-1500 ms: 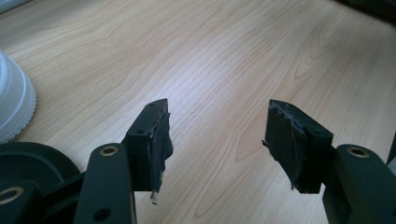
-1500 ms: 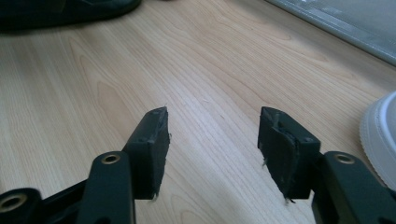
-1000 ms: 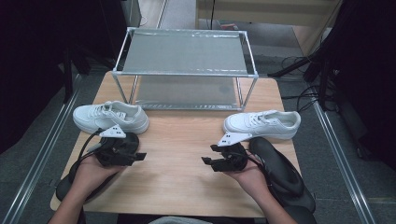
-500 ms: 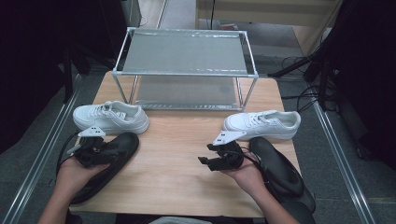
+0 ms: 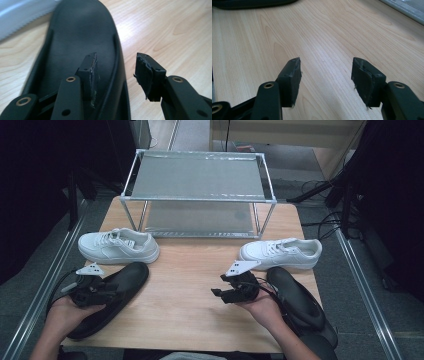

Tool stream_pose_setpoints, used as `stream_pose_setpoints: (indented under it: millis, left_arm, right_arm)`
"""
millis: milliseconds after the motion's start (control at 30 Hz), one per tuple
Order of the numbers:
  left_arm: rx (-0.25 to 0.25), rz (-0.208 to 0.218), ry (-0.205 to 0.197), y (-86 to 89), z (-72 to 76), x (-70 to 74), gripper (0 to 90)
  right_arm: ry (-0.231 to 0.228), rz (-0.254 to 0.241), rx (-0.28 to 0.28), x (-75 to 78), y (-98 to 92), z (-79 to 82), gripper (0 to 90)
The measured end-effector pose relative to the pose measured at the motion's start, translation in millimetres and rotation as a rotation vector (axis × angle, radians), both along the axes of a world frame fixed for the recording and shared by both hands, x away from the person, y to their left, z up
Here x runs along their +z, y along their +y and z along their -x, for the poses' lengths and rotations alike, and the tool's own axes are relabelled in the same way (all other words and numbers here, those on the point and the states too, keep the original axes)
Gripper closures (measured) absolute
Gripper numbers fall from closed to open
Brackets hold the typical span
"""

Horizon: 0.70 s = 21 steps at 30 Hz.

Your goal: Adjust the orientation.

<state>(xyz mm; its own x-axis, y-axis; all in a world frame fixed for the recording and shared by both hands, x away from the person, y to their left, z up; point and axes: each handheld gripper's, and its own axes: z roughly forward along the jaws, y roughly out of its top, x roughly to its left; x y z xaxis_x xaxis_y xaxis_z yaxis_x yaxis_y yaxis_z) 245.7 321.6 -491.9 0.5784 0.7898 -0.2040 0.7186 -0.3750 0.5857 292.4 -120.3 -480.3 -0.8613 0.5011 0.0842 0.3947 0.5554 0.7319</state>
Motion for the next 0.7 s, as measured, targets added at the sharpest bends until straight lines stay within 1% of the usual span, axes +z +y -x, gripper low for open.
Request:
stream_pose_setpoints:
  millis: [33,100,133,200,233,267,333,367,467,533,633,667,700]
  left_arm:
    - [-0.003,-0.007,0.005,-1.0,0.1,-1.5,53.0]
    - [-0.014,-0.037,0.003,-2.7,-0.3,-4.4,53.7]
    - [-0.017,-0.048,-0.001,-3.1,-0.6,-5.5,53.8]
    - [-0.006,-0.054,-0.005,-3.0,-1.3,-8.0,54.0]
    - [-0.009,-0.058,0.002,-2.9,-1.7,-9.4,56.1]
    - [-0.009,-0.062,-0.001,-3.0,-1.8,-10.0,56.6]
    - [-0.007,-0.059,0.003,-2.4,-2.8,-10.1,57.3]
    - [-0.01,-0.051,0.004,-2.0,-3.1,-10.3,58.0]
    - [-0.027,-0.042,0.009,-0.4,-3.4,-10.6,60.8]
    - [-0.044,-0.03,0.013,0.7,-3.9,-10.9,64.1]
    - [-0.058,-0.018,0.035,1.1,-5.8,-10.2,69.8]
    - [-0.066,-0.016,0.037,0.3,-5.8,-9.9,72.5]
    - [-0.074,-0.025,0.034,-0.7,-5.6,-9.2,73.9]
  right_arm:
    - [0.001,0.001,0.0,-0.1,0.1,0.0,42.3]
    - [0.0,0.002,0.0,-0.3,0.4,0.0,42.3]
    - [-0.009,0.002,-0.001,0.1,0.3,0.2,42.3]
    - [-0.02,-0.007,-0.005,1.7,-0.2,1.0,42.4]
    - [-0.03,-0.012,-0.005,2.3,-0.6,0.9,42.5]
    - [-0.032,-0.014,-0.006,2.7,-1.0,1.0,42.5]
    - [-0.031,-0.013,-0.008,2.7,-1.3,0.9,42.5]
    - [-0.029,-0.012,-0.008,2.6,-1.2,0.7,42.5]
    - [-0.023,-0.005,-0.009,1.8,-0.6,0.6,42.5]
    - [-0.021,-0.002,-0.007,1.5,-0.1,0.7,42.4]
    - [-0.022,0.0,-0.004,1.0,0.4,0.6,42.3]
    - [-0.022,0.001,-0.003,0.9,0.4,0.6,42.3]
    - [-0.021,0.001,-0.003,0.9,0.4,0.6,42.3]
